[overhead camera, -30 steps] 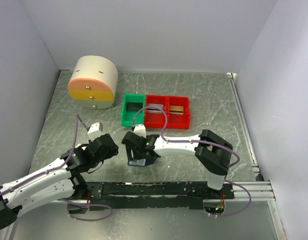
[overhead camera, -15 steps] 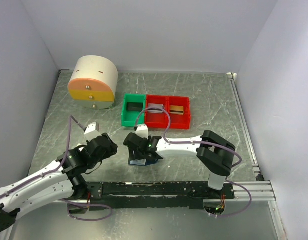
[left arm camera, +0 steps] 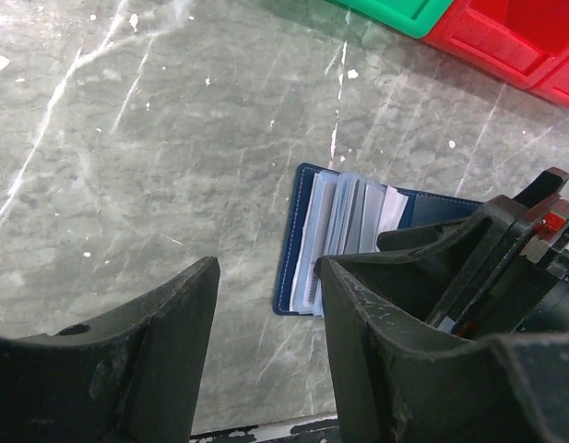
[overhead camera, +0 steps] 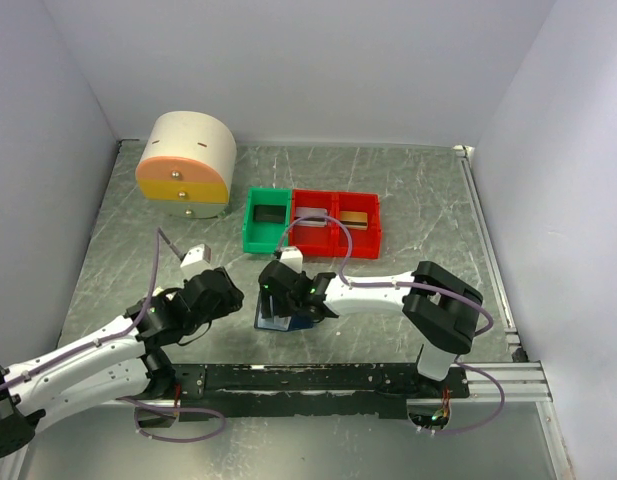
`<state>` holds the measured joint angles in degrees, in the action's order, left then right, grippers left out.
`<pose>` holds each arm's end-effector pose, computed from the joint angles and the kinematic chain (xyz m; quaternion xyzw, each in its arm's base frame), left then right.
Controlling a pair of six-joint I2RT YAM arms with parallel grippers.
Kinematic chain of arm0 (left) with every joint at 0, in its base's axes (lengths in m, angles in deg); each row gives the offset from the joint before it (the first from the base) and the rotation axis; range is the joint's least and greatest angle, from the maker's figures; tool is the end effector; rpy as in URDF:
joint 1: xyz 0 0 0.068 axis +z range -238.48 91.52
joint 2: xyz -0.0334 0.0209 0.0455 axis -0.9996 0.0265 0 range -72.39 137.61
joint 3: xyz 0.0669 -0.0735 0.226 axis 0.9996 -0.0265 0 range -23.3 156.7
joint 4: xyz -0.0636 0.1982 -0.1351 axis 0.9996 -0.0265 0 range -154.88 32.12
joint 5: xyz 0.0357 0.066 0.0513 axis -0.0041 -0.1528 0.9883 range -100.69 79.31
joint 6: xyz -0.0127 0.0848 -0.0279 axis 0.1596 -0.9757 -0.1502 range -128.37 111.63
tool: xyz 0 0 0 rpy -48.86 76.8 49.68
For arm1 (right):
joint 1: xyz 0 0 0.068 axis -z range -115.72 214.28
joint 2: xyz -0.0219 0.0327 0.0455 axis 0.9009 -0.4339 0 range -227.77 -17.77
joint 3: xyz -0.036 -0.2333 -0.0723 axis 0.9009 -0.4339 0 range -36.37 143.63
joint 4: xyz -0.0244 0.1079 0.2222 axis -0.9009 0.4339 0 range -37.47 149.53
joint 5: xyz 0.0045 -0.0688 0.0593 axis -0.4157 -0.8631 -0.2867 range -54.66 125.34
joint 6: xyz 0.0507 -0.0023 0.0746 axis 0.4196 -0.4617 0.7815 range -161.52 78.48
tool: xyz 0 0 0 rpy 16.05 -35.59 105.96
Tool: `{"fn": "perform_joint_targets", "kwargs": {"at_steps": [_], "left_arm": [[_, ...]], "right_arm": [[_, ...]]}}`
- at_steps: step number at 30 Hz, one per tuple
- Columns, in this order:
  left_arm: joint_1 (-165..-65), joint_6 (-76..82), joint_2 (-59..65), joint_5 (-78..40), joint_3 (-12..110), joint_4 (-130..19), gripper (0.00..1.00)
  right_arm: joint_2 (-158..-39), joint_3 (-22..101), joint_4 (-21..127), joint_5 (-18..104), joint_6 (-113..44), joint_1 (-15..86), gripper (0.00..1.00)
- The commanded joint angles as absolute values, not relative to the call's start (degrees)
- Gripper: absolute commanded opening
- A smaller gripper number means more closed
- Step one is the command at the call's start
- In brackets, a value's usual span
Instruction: Take the credit cards out of the card holder
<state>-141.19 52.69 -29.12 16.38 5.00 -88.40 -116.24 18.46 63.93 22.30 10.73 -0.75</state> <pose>0.1431 -0.1273 0.1705 -0.1540 0.8910 -0.1900 0.3826 0.1646 0.3103 0.1071 -0.0716 0.9456 0.1984 0.2477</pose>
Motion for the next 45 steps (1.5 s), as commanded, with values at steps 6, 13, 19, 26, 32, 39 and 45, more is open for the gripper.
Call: {"fn": "perform_joint_targets", "kwargs": {"at_steps": [6,13,19,26,32,39,45], "left_arm": [[-141.32,51.13,-27.67,13.41,4.13,-83.65,0.6],[-141.32,51.52,-28.08,14.46,4.6,-84.72,0.6],[-141.3,52.0,-28.24,15.11,4.84,-85.72,0.6],[-141.31,51.48,-28.23,14.59,4.73,-85.05,0.6],[-141.31,49.37,-27.87,10.96,3.48,-80.65,0.61],[-141.31,47.86,-27.41,6.49,1.03,-74.99,0.61],[-141.31,47.26,-25.83,3.15,-0.16,-70.81,0.6]], "right_arm": [[-118.97,16.28,65.12,24.61,11.55,-0.72,0.7],[-120.74,18.24,68.48,22.77,11.2,-0.73,0.7],[-122.43,20.54,71.35,21.01,10.79,-0.69,0.65],[-119.45,16.11,64.05,25.92,11.15,-0.12,0.6],[-115.99,10.75,56.31,31.4,12.21,2.09,0.57],[-113.33,5.84,50.21,35.38,13.2,4.39,0.49],[-112.53,2.24,45.14,38.94,14.29,5.46,0.49]]}}
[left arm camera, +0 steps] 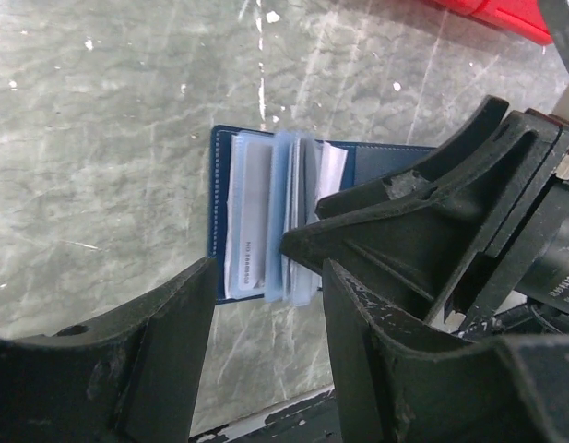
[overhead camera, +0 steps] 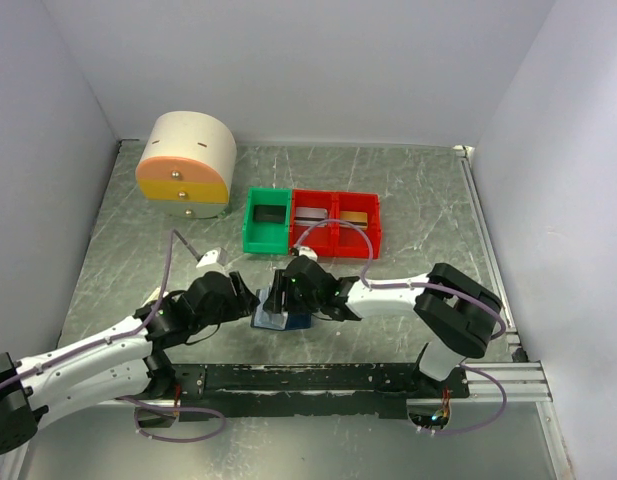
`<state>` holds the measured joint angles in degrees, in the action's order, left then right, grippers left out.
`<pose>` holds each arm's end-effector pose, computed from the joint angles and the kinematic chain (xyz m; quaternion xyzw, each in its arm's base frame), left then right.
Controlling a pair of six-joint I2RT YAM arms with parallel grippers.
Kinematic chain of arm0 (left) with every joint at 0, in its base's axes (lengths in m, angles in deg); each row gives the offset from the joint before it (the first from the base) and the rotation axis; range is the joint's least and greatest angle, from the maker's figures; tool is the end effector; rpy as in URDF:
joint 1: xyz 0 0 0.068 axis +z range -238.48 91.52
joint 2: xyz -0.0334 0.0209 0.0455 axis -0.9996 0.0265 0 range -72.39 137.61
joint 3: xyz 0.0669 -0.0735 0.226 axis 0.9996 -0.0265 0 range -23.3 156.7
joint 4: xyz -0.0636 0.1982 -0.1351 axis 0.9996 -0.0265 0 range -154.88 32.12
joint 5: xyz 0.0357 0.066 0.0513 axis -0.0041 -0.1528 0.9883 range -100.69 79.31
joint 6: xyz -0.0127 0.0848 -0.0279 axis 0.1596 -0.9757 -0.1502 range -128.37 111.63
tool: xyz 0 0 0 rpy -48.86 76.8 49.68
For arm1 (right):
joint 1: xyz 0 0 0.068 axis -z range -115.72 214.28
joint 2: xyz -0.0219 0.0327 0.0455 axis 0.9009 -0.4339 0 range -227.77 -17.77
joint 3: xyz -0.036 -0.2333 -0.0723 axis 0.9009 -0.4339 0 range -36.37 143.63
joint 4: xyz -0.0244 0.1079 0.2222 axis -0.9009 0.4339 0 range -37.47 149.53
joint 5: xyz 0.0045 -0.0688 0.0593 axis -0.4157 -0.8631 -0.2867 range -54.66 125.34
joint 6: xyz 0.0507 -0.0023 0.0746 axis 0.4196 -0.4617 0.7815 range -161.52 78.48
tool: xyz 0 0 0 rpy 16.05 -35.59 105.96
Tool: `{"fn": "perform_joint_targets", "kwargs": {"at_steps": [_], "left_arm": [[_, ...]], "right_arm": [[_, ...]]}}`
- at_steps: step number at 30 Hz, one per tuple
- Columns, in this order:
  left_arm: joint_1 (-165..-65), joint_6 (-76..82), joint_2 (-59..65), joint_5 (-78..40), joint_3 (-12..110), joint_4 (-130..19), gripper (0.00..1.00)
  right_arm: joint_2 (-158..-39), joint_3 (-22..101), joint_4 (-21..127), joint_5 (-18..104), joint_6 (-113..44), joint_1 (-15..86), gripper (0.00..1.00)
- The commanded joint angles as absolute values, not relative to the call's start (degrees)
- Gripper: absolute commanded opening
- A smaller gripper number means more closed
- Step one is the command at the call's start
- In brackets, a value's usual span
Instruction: Take the credit cards out of the card holder
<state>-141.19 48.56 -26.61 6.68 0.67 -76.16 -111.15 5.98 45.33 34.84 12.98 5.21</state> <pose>0.1443 -0.1498 0.1562 -0.0967 0.8933 -0.2620 0.3522 0.1740 0.2890 0.1013 -0.0350 0.9193 0.3258 0.2181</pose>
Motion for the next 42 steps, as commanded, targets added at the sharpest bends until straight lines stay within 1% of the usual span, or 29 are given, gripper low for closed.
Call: {"fn": "perform_joint_targets", "kwargs": {"at_steps": [1,7,12,14,16,18,22,24,28,31,34,39,42], "left_arm": [[-141.3,47.28,-25.5,2.71,-0.32,-70.28,0.6],[-141.31,46.32,-23.06,-0.82,-1.0,-67.03,0.56],[-141.3,48.26,-20.52,-0.8,-1.26,-67.67,0.46],[-141.31,49.12,-19.55,0.27,-0.85,-69.49,0.4],[-141.31,49.57,-19.1,0.9,-0.69,-70.94,0.37],[-141.3,48.86,-19.6,0.04,-1.34,-69.6,0.37],[-141.3,46.18,-20.74,-5.18,-3.64,-61.24,0.38],[-141.3,45.79,-19.88,-6.6,-4.06,-59.61,0.36],[-141.35,47.24,-17.22,-3.47,-2.43,-64.92,0.3],[-141.3,46.96,-17.41,-2.82,-2.54,-65.74,0.26],[-141.31,47.21,-19.1,-3.67,-4.19,-64.14,0.26],[-141.31,47.67,-22.24,-5.34,-6.18,-61.06,0.29],[-141.3,48.19,-23.12,-5.06,-6.93,-61.27,0.28]], "right_arm": [[-112.29,1.77,44.44,39.35,14.5,5.63,0.49],[-111.8,1.37,45.12,38.63,14.7,6.03,0.5],[-111.85,1.18,44.99,38.89,14.94,6.14,0.5],[-111.81,1.1,44.97,38.8,15.18,6.26,0.5],[-111.87,0.9,44.81,38.95,15.25,6.41,0.5],[-111.89,0.8,44.64,39.14,15.31,6.53,0.5],[-111.93,0.58,44.2,39.54,15.4,6.57,0.5],[-111.98,0.61,43.95,39.77,15.49,6.65,0.5],[-111.68,0.47,43.82,39.88,15.44,6.86,0.5],[-111.61,0.29,43.91,39.82,15.52,7.04,0.49],[-111.63,0.27,44.17,39.73,15.41,7.12,0.49],[-111.48,-0.08,44.23,39.47,15.5,7.2,0.49],[-111.49,-0.25,43.94,39.79,15.46,7.2,0.49]]}}
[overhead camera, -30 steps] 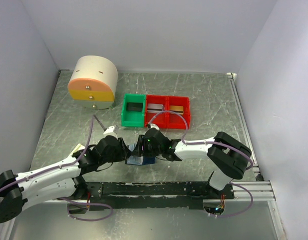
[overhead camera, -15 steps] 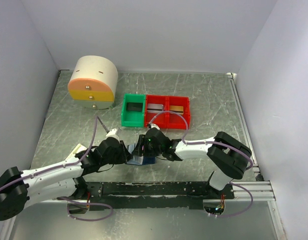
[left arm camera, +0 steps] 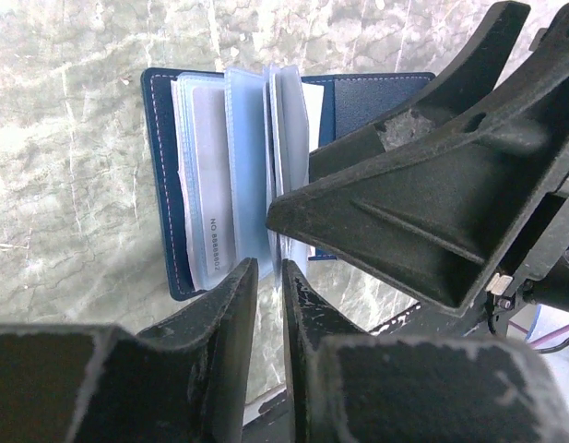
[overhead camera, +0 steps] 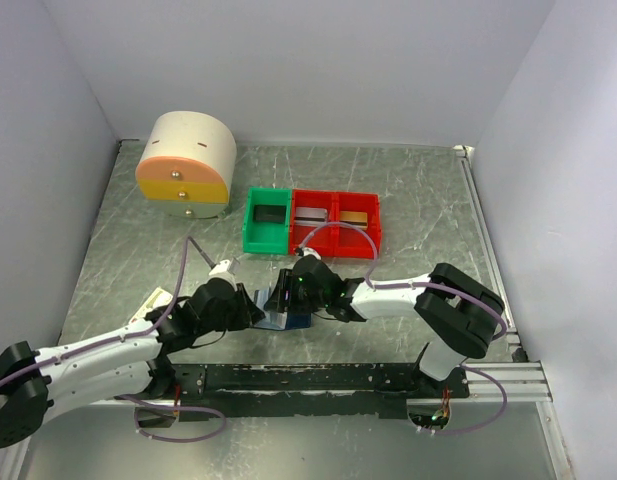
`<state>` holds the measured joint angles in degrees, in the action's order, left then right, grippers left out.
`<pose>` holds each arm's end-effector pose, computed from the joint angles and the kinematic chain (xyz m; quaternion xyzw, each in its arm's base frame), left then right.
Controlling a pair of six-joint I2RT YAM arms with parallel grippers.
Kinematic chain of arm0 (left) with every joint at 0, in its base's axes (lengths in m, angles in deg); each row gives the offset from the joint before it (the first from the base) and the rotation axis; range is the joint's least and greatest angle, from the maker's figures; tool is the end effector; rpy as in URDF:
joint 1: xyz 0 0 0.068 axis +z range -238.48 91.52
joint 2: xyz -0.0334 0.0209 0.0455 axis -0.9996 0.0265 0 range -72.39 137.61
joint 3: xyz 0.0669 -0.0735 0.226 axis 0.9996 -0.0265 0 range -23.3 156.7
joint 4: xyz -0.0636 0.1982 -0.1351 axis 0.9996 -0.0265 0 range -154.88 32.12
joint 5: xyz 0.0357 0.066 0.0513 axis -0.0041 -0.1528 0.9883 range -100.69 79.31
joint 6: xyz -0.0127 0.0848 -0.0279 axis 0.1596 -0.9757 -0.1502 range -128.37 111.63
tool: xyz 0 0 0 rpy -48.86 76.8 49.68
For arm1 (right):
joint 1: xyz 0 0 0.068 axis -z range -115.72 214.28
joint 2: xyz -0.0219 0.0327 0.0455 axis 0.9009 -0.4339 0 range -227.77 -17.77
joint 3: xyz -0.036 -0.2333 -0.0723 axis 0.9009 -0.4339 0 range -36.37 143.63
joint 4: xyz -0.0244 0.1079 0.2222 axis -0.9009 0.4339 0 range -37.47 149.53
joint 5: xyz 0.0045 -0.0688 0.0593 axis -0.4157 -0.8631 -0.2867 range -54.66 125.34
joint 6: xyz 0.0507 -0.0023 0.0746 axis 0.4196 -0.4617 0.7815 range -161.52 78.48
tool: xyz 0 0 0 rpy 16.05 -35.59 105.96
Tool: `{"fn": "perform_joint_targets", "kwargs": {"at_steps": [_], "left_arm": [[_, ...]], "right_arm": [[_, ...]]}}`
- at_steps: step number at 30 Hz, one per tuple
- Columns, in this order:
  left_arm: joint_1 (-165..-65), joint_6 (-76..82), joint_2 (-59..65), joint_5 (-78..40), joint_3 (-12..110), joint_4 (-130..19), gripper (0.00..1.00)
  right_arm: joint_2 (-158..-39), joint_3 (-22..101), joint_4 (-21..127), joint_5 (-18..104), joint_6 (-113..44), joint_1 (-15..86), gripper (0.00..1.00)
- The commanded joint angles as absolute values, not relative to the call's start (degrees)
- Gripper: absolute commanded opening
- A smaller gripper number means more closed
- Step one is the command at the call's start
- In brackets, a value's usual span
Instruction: Take the credit cards out of the card holder
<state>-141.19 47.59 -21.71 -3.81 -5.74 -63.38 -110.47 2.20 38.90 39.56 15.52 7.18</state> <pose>0.1386 -0.1661 0.1250 -0.0516 0.8984 -0.3200 0.2962 0.1756 0.2824 0.0981 -0.0159 0.9075 0.3693 0.1993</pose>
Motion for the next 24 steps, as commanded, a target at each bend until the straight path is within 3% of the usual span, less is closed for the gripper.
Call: {"fn": "perform_joint_targets", "kwargs": {"at_steps": [1,24], "left_arm": [[-141.3,48.43,-23.1,-4.53,-6.83,-61.95,0.28],[-141.35,46.99,-12.74,-7.2,-5.28,-57.3,0.22]], "right_arm": [[-111.42,-0.27,43.84,39.93,15.52,7.28,0.49],[-111.07,-0.12,42.55,41.37,15.05,7.59,0.5]]}}
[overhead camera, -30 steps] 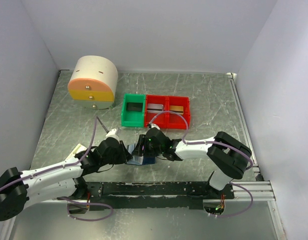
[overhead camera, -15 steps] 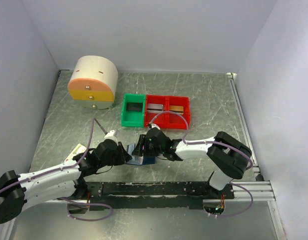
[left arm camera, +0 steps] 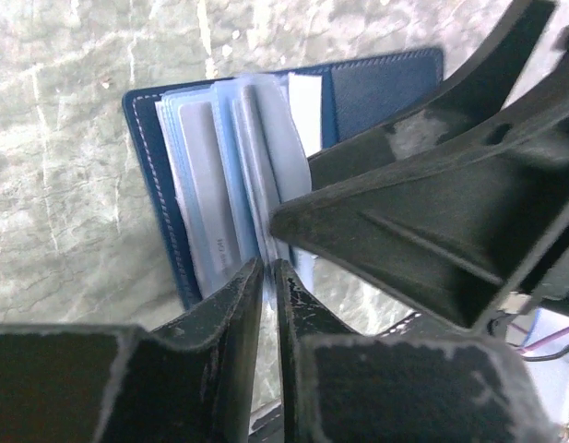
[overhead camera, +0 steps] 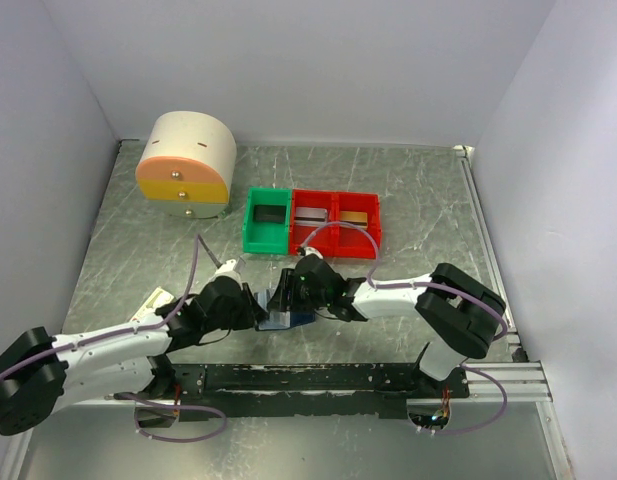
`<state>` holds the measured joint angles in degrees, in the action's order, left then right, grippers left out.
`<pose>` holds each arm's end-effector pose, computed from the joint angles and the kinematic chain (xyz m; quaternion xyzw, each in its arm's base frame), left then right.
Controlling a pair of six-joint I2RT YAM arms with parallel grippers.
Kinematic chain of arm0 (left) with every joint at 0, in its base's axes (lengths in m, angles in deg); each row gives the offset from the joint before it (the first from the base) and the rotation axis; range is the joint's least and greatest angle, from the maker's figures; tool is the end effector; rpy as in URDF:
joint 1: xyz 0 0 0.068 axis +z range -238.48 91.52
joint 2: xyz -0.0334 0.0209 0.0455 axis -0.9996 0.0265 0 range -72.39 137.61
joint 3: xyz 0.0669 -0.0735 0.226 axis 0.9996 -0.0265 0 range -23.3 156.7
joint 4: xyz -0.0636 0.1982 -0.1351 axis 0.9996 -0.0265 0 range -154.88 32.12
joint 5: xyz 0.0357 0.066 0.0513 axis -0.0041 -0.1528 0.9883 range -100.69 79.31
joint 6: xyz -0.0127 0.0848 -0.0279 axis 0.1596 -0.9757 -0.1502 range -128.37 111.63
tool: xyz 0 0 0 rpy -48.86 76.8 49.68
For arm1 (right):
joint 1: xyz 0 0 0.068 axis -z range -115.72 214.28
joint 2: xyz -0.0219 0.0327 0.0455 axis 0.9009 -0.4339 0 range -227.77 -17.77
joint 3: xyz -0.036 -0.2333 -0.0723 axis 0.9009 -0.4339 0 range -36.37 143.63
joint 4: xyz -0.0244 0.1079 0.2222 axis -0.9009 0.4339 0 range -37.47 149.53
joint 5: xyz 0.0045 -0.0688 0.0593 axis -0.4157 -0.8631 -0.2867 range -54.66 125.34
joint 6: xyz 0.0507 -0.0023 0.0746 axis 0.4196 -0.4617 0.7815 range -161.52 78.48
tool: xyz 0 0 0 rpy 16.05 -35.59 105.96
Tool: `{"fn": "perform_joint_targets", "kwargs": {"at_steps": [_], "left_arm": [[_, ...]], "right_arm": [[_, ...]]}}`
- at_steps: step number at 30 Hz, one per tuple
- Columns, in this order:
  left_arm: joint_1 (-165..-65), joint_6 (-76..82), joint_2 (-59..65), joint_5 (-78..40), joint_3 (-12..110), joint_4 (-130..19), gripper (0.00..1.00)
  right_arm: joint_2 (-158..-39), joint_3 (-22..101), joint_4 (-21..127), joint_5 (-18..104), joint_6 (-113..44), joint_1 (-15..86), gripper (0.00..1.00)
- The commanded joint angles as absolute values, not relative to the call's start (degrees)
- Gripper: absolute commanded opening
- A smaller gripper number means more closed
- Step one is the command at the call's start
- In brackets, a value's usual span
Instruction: Take the credit cards out of the card holder
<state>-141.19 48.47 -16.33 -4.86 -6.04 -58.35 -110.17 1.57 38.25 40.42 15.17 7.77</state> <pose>0.1425 -0.1736 0.1148 -0.0543 0.9011 -0.3230 0.2843 0.1766 0.2799 0.0978 -0.0173 0.9061 0.3734 0.1980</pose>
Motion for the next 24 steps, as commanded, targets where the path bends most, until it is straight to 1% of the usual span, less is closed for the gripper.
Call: {"fn": "perform_joint_targets", "kwargs": {"at_steps": [1,4,7,12,17,20,24], "left_arm": [[-141.33,46.74,-12.27,-7.48,-5.09,-57.13,0.21],[-141.31,45.98,-12.18,-8.15,-5.06,-56.23,0.16],[-141.35,45.69,-13.21,-7.93,-5.06,-56.1,0.17],[-141.31,45.53,-15.86,-7.57,-5.53,-56.27,0.17],[-141.3,48.27,-23.0,0.63,-4.71,-67.64,0.26],[-141.3,50.77,-27.9,6.79,-4.16,-75.75,0.33],[-141.3,54.04,-32.27,12.02,-3.5,-83.44,0.36]], "right_arm": [[-111.06,-0.06,42.41,41.55,15.01,7.56,0.5],[-110.66,0.36,42.49,41.37,14.94,7.55,0.53],[-110.25,1.27,44.02,40.29,14.38,7.56,0.57],[-111.7,5.6,52.1,37.25,11.53,6.85,0.61],[-114.61,10.91,60.32,31.59,9.28,4.85,0.64],[-117.52,14.66,65.25,27.85,8.53,3.83,0.64],[-121.05,19.01,71.48,23.27,7.54,1.88,0.66]]}}
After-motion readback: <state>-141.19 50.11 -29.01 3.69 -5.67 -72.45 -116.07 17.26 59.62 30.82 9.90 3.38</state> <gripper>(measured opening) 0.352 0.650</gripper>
